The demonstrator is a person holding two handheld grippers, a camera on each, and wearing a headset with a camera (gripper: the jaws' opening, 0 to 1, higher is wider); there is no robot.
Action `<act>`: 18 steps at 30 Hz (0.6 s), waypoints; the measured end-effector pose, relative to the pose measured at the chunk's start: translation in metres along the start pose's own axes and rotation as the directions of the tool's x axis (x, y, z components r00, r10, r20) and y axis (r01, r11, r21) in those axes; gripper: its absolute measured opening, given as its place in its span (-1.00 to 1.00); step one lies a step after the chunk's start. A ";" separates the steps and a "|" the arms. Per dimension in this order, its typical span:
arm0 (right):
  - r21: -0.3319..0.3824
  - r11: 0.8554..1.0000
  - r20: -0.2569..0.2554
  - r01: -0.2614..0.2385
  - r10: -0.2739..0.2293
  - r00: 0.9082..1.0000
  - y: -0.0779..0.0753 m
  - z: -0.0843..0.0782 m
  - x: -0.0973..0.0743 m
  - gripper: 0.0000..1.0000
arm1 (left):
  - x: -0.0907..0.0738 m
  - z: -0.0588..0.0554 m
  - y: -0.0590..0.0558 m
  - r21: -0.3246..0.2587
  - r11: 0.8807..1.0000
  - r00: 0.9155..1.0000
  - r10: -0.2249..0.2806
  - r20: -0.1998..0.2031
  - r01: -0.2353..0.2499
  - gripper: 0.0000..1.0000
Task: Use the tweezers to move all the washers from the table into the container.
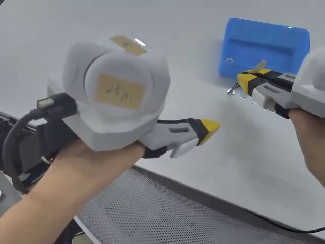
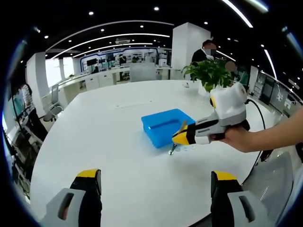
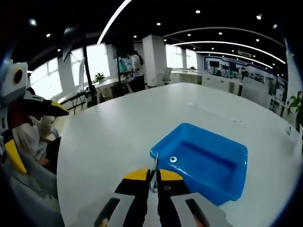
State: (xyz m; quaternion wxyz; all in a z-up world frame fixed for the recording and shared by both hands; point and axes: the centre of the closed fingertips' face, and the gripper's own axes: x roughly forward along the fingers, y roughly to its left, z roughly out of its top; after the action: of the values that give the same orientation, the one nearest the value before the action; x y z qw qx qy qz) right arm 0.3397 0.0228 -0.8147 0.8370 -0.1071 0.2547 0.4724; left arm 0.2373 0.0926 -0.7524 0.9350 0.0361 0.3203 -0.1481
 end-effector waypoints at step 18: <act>-0.013 1.000 -0.057 0.013 -0.014 0.998 0.001 0.000 0.002 -0.98 | -0.007 0.002 0.002 -0.002 1.000 1.000 0.016 0.013 -0.016 0.96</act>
State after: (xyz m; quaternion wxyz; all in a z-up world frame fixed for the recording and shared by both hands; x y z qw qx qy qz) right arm 0.3399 0.0247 -0.8158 0.8319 -0.1276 0.2746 0.4650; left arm 0.2341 0.0963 -0.7462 0.9382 0.0370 0.3140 -0.1408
